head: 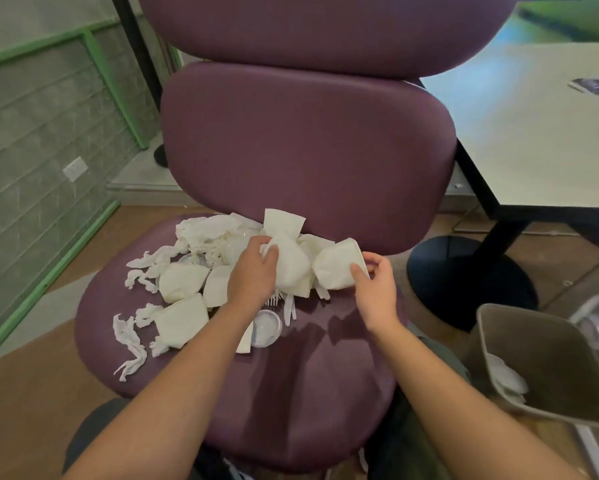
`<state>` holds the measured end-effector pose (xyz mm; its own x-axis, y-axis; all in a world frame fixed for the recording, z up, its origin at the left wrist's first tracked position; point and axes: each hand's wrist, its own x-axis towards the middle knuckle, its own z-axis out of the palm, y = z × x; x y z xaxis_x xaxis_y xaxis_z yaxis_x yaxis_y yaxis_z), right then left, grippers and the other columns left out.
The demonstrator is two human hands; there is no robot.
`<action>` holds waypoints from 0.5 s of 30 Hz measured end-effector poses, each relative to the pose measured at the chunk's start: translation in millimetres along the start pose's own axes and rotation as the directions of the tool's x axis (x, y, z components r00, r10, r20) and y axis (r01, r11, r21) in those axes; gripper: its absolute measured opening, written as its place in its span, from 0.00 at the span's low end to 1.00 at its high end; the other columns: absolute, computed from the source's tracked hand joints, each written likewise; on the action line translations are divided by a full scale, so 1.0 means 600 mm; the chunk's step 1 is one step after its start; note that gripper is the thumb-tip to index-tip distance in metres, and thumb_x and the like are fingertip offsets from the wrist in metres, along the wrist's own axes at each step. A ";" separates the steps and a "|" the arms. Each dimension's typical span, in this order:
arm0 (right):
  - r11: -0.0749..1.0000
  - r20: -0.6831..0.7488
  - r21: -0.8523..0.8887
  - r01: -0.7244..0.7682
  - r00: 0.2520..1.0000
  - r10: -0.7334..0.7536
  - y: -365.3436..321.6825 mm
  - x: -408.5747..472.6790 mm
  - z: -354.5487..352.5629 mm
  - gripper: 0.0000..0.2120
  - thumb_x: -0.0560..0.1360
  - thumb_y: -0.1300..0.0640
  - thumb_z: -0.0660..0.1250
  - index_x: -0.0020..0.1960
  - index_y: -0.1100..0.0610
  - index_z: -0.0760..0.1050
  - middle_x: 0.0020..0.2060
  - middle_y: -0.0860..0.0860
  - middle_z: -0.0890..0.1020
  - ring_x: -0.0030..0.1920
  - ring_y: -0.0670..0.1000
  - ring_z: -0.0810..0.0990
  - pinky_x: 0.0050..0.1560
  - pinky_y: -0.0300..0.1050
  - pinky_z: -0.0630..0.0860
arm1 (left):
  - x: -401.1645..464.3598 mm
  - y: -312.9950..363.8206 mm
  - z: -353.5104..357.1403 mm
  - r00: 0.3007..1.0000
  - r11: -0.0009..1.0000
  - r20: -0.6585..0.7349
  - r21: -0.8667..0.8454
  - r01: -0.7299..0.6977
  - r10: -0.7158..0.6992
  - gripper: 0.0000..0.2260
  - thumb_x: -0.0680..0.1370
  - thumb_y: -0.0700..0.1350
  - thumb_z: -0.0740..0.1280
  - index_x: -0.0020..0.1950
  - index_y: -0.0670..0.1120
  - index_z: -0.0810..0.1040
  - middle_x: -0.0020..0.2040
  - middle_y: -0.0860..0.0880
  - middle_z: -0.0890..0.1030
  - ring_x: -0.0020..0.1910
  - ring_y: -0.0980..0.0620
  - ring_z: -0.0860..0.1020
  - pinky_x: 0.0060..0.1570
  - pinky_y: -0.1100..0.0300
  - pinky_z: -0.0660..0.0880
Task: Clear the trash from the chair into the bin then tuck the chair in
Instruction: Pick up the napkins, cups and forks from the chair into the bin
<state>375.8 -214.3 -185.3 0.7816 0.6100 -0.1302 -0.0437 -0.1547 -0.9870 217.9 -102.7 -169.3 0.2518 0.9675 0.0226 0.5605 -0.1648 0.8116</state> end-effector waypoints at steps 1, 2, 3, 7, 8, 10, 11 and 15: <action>1.000 -0.022 0.009 -0.009 1.000 0.009 0.000 0.001 -0.014 0.11 0.77 0.58 0.64 0.58 0.50 0.73 0.47 0.44 0.79 0.47 0.45 0.79 0.47 0.42 0.77 | -0.004 0.013 0.011 0.999 0.999 0.039 -0.040 -0.010 0.012 0.13 0.81 0.51 0.58 0.65 0.52 0.69 0.53 0.49 0.74 0.47 0.49 0.78 0.41 0.47 0.81; 1.000 -0.043 0.012 -0.017 0.999 0.018 0.000 0.002 -0.029 0.11 0.77 0.59 0.64 0.58 0.49 0.72 0.48 0.44 0.79 0.49 0.46 0.79 0.49 0.46 0.78 | -0.009 0.026 0.023 0.997 0.996 0.079 -0.090 -0.014 0.021 0.12 0.82 0.48 0.58 0.65 0.50 0.68 0.51 0.50 0.74 0.45 0.52 0.76 0.35 0.52 0.81; 1.000 -0.067 0.011 -0.018 0.998 0.019 -0.001 0.003 -0.045 0.11 0.77 0.59 0.63 0.58 0.49 0.72 0.48 0.45 0.79 0.50 0.47 0.79 0.51 0.49 0.79 | -0.014 0.041 0.037 0.993 0.990 0.117 -0.142 -0.010 0.027 0.11 0.82 0.45 0.57 0.64 0.49 0.66 0.50 0.50 0.72 0.43 0.54 0.75 0.30 0.55 0.80; 1.000 -0.202 0.024 0.003 0.979 0.002 -0.001 0.007 -0.130 0.14 0.77 0.62 0.64 0.61 0.53 0.71 0.50 0.49 0.78 0.50 0.49 0.78 0.45 0.38 0.75 | -0.038 0.095 0.117 0.968 0.963 0.245 -0.269 0.020 0.048 0.08 0.81 0.41 0.55 0.58 0.47 0.59 0.50 0.48 0.69 0.40 0.50 0.73 0.34 0.52 0.75; 1.000 -0.228 0.023 -0.002 0.974 0.007 0.000 0.008 -0.153 0.15 0.76 0.62 0.65 0.62 0.54 0.71 0.50 0.50 0.78 0.49 0.49 0.78 0.42 0.36 0.73 | -0.046 0.107 0.140 0.958 0.965 0.282 -0.261 0.028 0.048 0.08 0.81 0.41 0.55 0.58 0.47 0.58 0.51 0.47 0.69 0.39 0.50 0.72 0.34 0.54 0.74; 0.999 -0.268 0.027 -0.020 0.963 0.026 0.005 0.009 -0.193 0.16 0.76 0.62 0.66 0.63 0.54 0.71 0.52 0.51 0.79 0.51 0.49 0.78 0.43 0.37 0.72 | -0.058 0.124 0.182 0.936 0.963 0.351 -0.264 0.059 0.039 0.09 0.81 0.42 0.55 0.60 0.47 0.58 0.54 0.45 0.70 0.39 0.50 0.72 0.34 0.57 0.72; 0.999 -0.286 0.030 -0.030 0.958 0.038 0.010 0.010 -0.215 0.16 0.76 0.62 0.66 0.63 0.54 0.71 0.53 0.51 0.79 0.51 0.50 0.78 0.42 0.37 0.72 | -0.068 0.137 0.203 0.920 0.954 0.392 -0.285 0.090 0.030 0.11 0.80 0.41 0.56 0.61 0.47 0.59 0.57 0.44 0.69 0.43 0.48 0.74 0.37 0.56 0.74; 0.998 -0.367 0.015 -0.068 0.927 0.069 0.029 0.008 -0.292 0.16 0.76 0.62 0.68 0.62 0.55 0.71 0.54 0.52 0.79 0.54 0.52 0.79 0.47 0.41 0.78 | -0.103 0.175 0.285 0.850 0.939 0.523 -0.321 0.122 0.068 0.16 0.78 0.43 0.65 0.61 0.49 0.61 0.64 0.45 0.68 0.58 0.47 0.74 0.55 0.45 0.78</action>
<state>487.7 -350.1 -186.3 0.9506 0.2696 -0.1541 -0.1061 -0.1845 -0.9771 396.1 -212.6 -185.6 0.6647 0.7106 -0.2305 0.3037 0.0249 0.9524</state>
